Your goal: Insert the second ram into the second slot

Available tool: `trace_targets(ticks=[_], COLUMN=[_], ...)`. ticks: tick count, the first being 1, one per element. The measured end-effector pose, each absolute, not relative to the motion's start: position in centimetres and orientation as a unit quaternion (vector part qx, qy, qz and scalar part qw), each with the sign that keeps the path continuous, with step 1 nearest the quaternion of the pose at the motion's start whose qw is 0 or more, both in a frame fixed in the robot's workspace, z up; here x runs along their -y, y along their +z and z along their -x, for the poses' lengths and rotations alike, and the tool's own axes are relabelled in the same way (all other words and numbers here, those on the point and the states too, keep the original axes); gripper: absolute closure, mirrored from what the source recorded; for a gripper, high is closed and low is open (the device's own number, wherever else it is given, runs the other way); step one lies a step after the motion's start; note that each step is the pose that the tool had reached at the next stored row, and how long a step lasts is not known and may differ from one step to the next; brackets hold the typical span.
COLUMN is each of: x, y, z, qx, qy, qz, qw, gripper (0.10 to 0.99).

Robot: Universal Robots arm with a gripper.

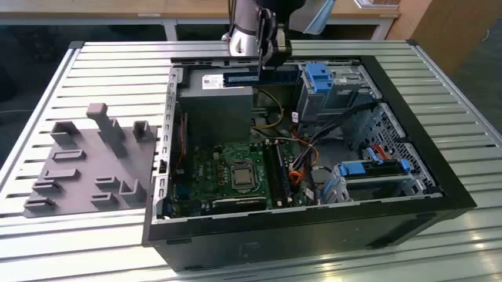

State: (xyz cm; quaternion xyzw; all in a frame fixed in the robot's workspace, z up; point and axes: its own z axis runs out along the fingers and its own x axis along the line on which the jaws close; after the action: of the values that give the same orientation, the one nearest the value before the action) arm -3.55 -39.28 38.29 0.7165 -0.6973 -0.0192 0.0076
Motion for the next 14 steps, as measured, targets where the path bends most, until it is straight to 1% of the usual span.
trace_targets(ticks=[14], x=[39.57], y=[38.29], z=[3.55], qx=[0.697], qy=[-0.019], qz=[-0.716], qw=[0.008], gripper=[0.949])
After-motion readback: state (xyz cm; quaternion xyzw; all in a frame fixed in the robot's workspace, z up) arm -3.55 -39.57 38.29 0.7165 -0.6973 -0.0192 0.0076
